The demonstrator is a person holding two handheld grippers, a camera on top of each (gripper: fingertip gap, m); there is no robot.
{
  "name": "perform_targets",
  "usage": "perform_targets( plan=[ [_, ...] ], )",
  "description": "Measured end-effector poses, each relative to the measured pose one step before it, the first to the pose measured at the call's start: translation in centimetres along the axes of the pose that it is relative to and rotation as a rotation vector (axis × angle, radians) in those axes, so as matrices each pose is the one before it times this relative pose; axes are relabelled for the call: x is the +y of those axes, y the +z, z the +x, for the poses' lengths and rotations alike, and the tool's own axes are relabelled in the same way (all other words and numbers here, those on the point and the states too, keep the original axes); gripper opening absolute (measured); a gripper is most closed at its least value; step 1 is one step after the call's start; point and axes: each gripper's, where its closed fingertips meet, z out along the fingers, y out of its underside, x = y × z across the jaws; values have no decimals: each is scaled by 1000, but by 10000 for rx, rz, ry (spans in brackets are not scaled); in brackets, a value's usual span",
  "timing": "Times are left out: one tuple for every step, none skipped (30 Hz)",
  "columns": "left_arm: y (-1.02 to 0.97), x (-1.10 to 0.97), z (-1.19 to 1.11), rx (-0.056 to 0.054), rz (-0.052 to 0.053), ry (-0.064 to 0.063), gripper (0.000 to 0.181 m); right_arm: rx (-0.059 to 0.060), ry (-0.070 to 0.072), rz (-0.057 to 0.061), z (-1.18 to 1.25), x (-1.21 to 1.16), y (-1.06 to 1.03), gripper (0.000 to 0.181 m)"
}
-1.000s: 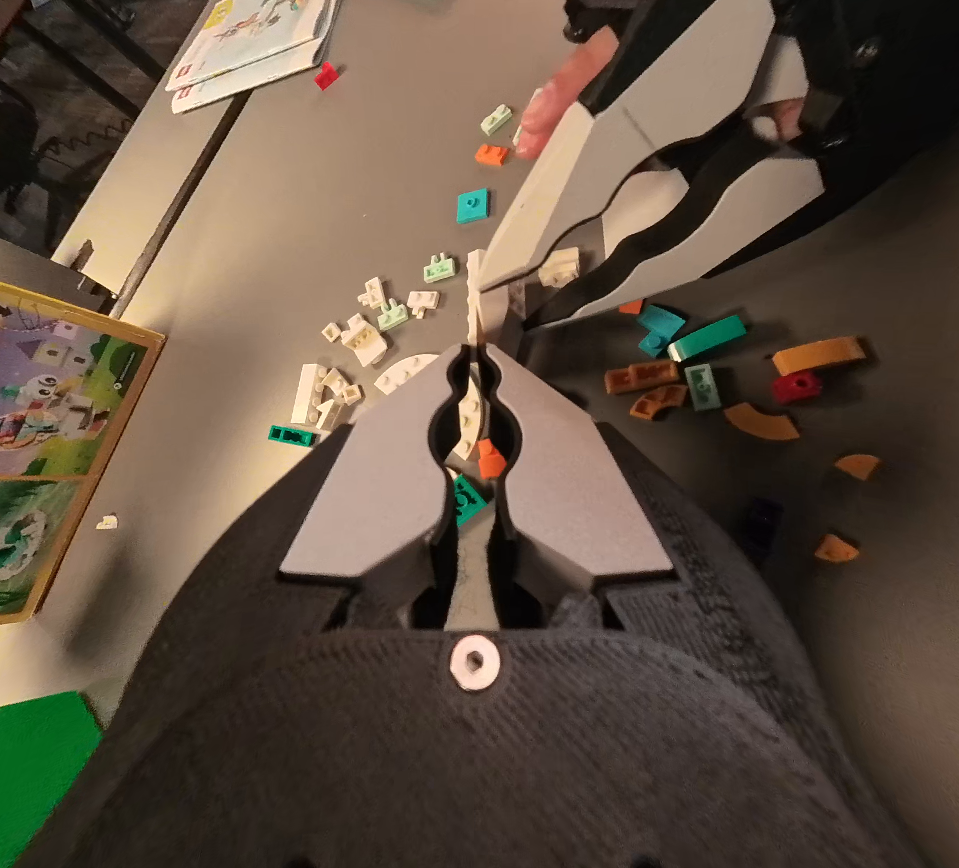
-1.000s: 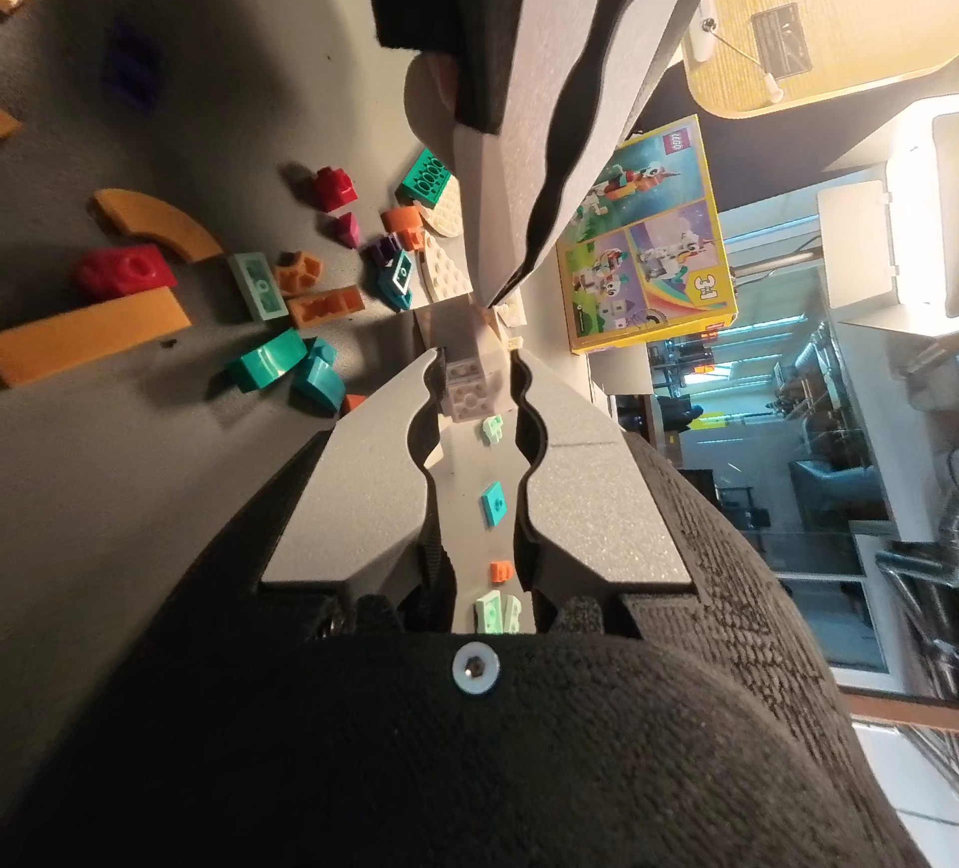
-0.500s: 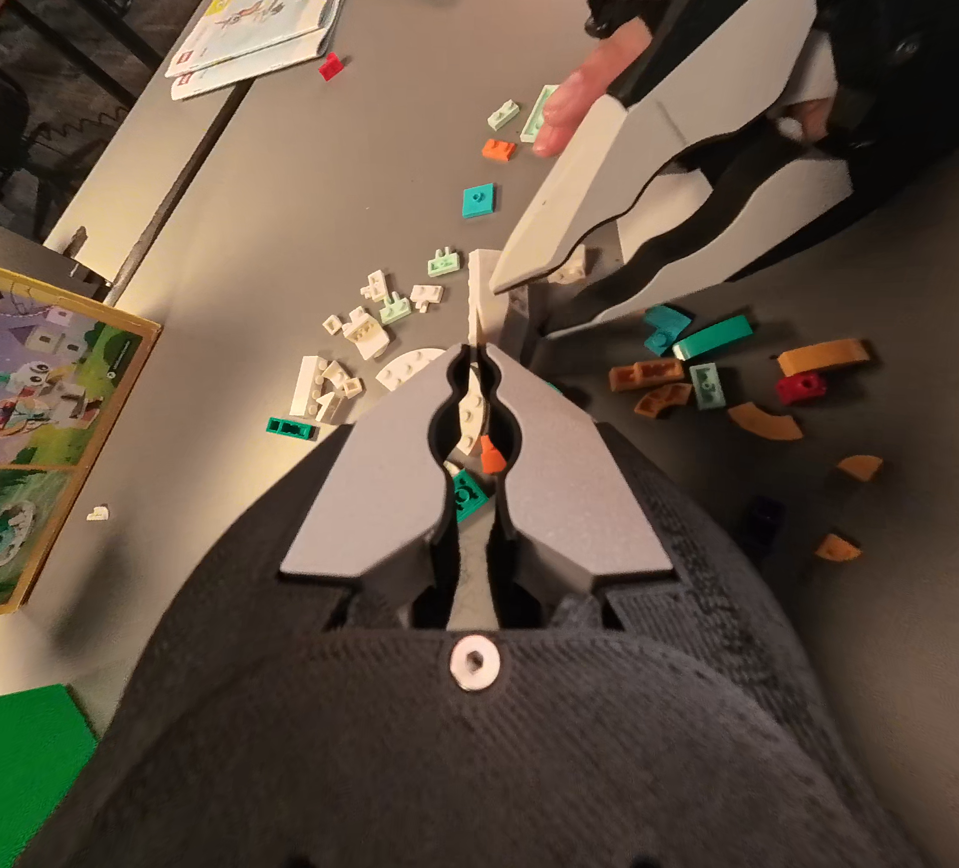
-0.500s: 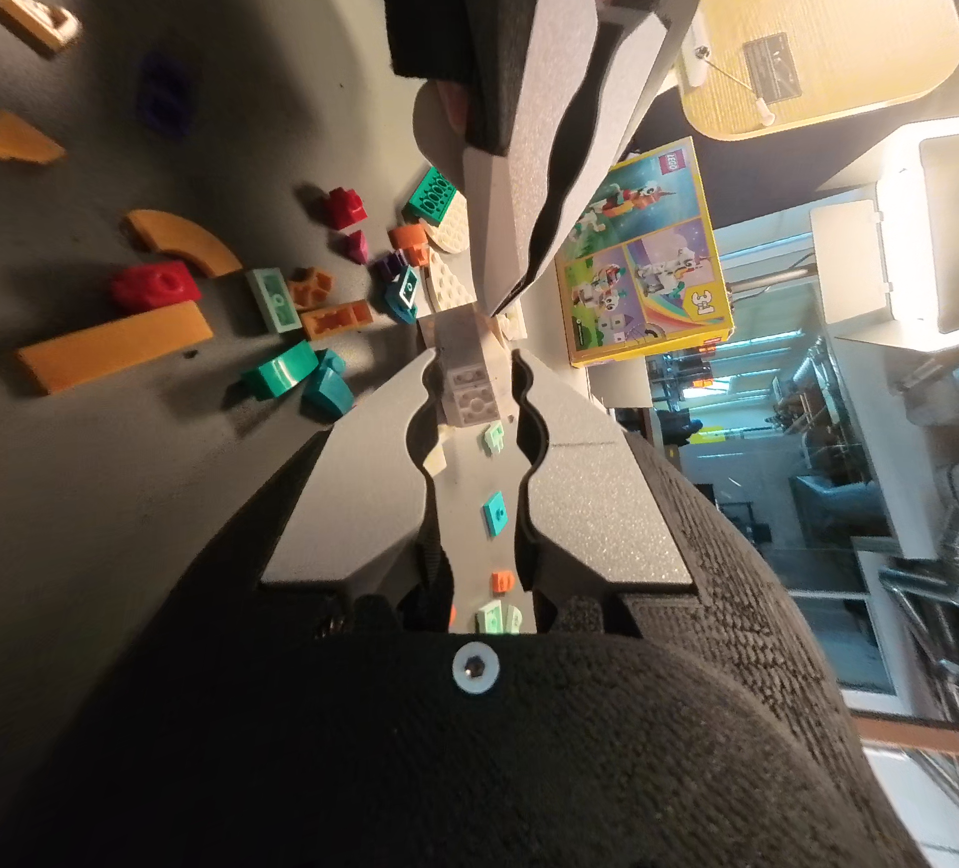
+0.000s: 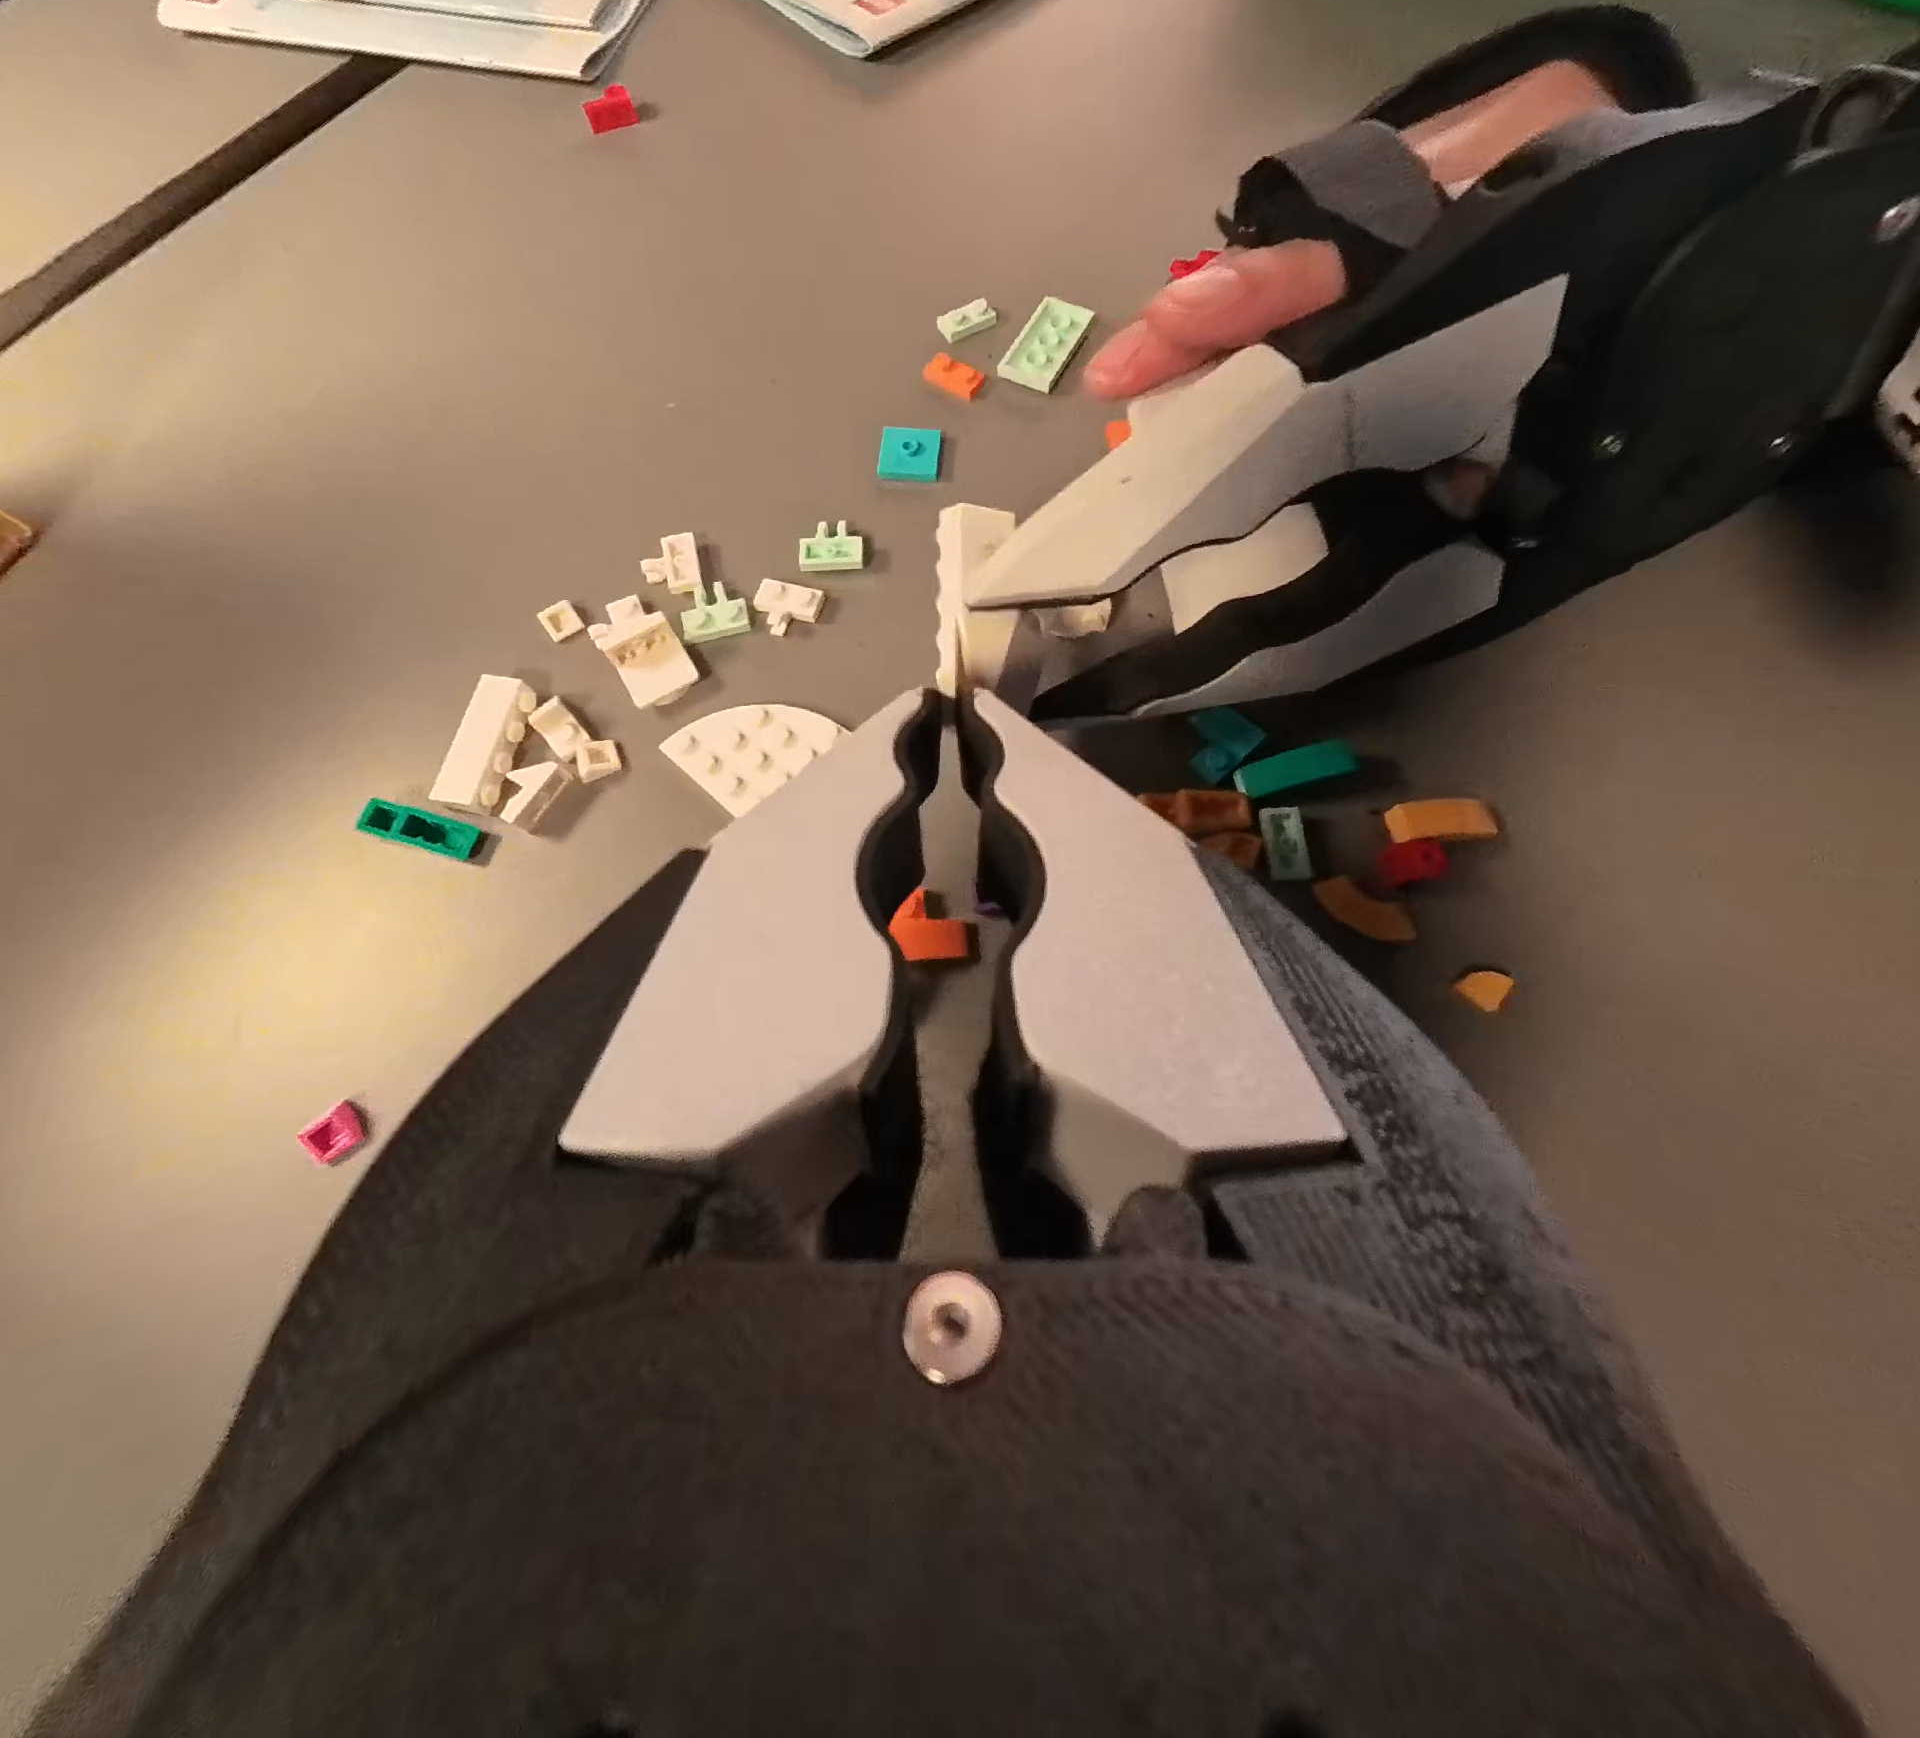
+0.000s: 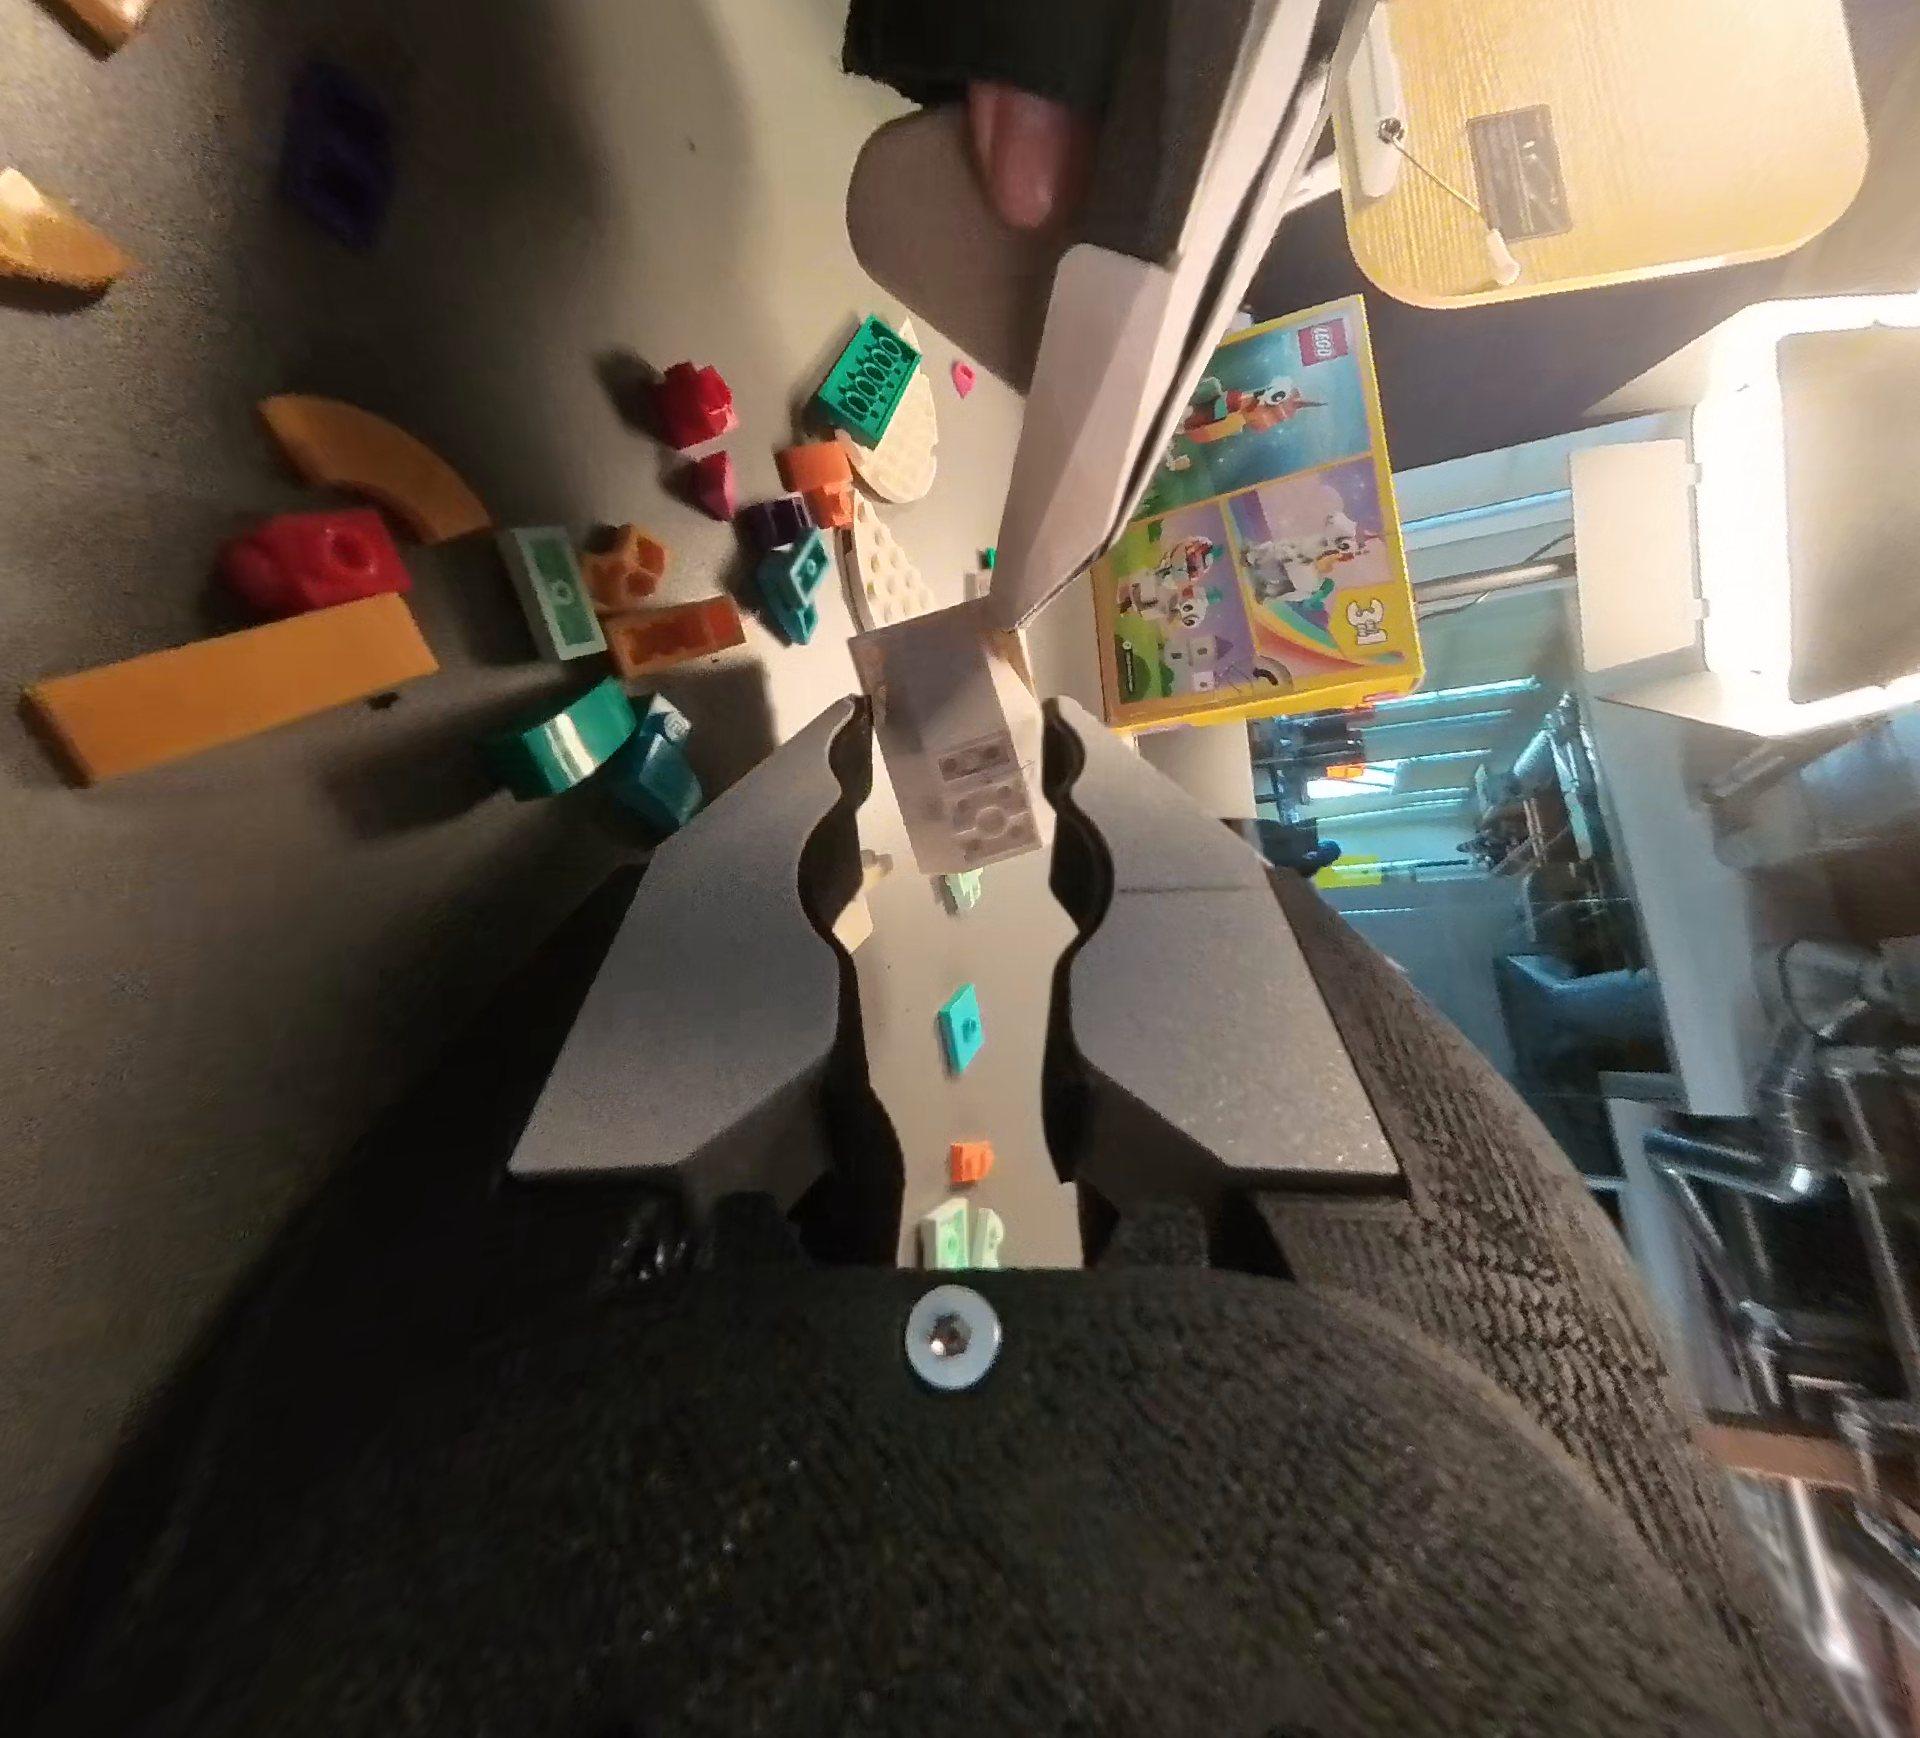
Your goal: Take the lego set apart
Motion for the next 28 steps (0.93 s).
perform_targets(
  plan=[
    [15, -9, 102, 48, -15, -3, 2, 82, -84, -15, 73, -15, 23, 33],
    [-7, -70, 150, 66, 15, -10, 2, 126, -54, -4, 164, -22, 4, 37],
    [-22, -62, 176, 91, 30, 27, 2, 129, -14, 3, 183, -22, -5, 42],
    [-21, -42, 137, 78, 21, 57, 2, 99, 37, -3, 179, 13, -7, 46],
    [-35, -17, 62, 23, 17, 42, 2, 37, 88, -19, 95, 64, 20, 49],
    [-36, -17, 98, 58, 5, 42, 2, -53, 119, -38, -36, 114, 46, 49],
    [-35, -44, 133, 77, 21, 18, 2, -126, 92, -60, -170, 152, 70, 47],
    [-57, -107, 168, 100, 64, 9, 3, -129, 29, -46, -214, 121, 53, 39],
    [-82, -170, 277, 178, 97, 28, 3, -79, -11, -23, -156, 65, 25, 34],
    [-72, -120, 193, 126, 61, -41, 2, -17, -10, -10, -50, 3, 4, 33],
    [-51, -91, 75, 75, 65, -45, 3, 16, 25, 8, 57, -40, -46, 32],
    [-48, -111, 27, 60, 94, -48, 2, -17, 117, 21, 51, -50, -68, 32],
    [-62, -130, 15, 70, 119, -64, 3, -69, 282, 52, 56, -65, -71, 31],
    [-90, -298, -1, 52, 255, -20, 3, -42, 415, 90, 185, -74, -72, 31],
    [-156, -579, -48, -26, 477, 46, 3, 50, 471, 141, 371, -92, -107, 31],
    [-190, -593, -50, -86, 485, 33, 3, 47, 536, 167, 414, -73, -116, 31],
    [-209, -525, -206, -196, 379, -48, 10, -6, 596, 143, 370, 20, -131, 31],
    [-169, -445, -114, -90, 261, -105, 22, 25, 595, 151, 433, 45, -132, 31],
    [-109, -370, 55, 76, 193, -137, 27, 92, 560, 201, 561, -56, -177, 31],
    [-91, -285, 353, 290, 184, -41, 28, 126, 545, 264, 580, -186, -222, 31],
    [-16, -73, 403, 308, 83, 42, 28, 143, 557, 348, 616, -346, -261, 31],
    [56, 78, 172, 139, 10, 72, 29, 110, 551, 351, 560, -395, -260, 30],
    [112, 96, 168, 89, 22, 148, 28, 23, 493, 265, 399, -277, -195, 30],
    [112, 13, 224, 80, 69, 197, 27, -52, 366, 200, 209, -202, -149, 30],
    [104, -77, 123, -22, 116, 192, 24, -72, 217, 180, 91, -212, -115, 31],
    [79, -120, 50, -62, 126, 149, 21, -80, 116, 186, -25, -247, -90, 31],
    [83, -133, -24, -92, 116, 61, 19, -136, 57, 164, -183, -252, -58, 30],
    [74, -87, 8, -37, 98, -15, 18, -152, 12, 121, -269, -207, -24, 30]
  ],
)
